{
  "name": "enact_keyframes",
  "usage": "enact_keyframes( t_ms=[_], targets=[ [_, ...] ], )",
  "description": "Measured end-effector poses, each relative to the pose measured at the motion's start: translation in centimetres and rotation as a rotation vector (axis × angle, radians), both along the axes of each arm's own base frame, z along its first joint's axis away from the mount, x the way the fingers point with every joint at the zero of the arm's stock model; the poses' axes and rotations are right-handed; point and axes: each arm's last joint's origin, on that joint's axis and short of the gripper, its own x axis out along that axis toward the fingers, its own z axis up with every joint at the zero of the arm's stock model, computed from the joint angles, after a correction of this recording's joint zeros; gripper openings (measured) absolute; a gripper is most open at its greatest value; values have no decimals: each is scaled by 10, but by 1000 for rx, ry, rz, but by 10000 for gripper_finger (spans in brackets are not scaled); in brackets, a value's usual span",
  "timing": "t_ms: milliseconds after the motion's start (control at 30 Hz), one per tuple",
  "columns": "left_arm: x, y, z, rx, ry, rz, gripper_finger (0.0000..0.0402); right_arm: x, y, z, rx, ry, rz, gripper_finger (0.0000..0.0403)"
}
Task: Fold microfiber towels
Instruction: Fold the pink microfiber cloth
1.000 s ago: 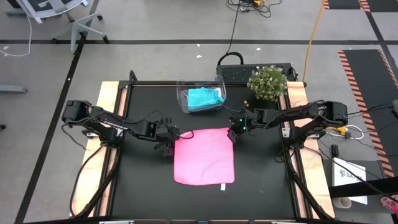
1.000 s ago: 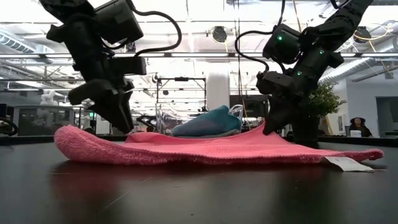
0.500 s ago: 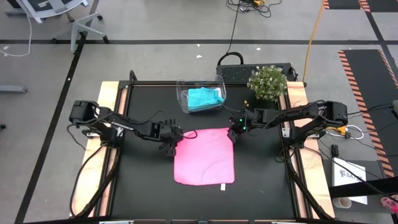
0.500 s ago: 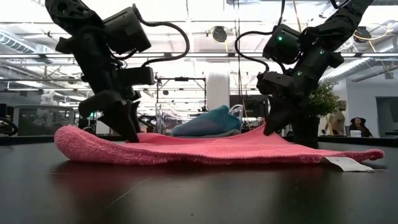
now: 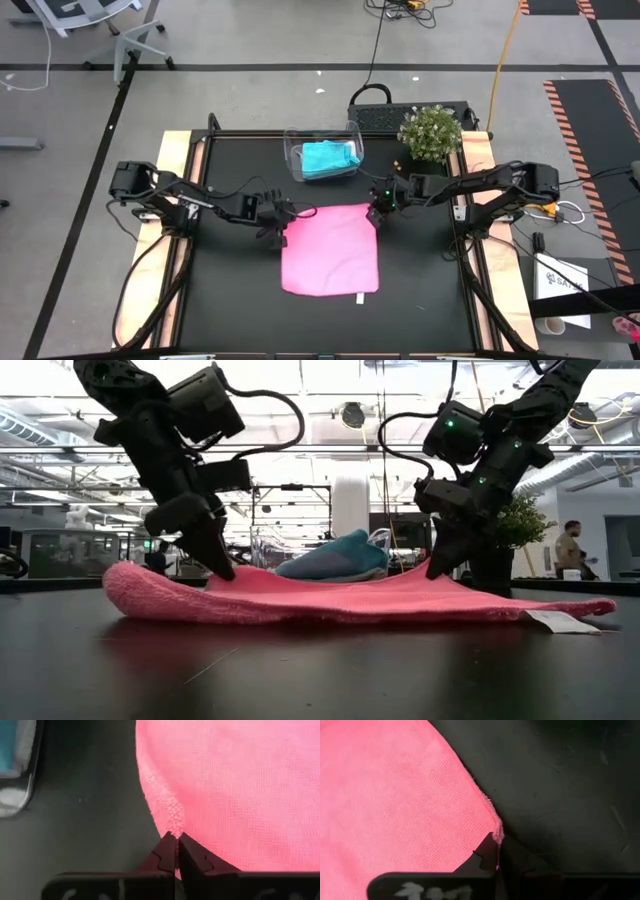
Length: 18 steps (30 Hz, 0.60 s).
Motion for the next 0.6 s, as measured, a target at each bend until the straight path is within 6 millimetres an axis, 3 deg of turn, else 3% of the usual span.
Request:
enact_keyframes(
  t_ms=[600],
  targets=[
    [-1, 39, 20, -19, -131, 144, 3, -15, -11, 20, -97, -6, 9, 0]
  ],
)
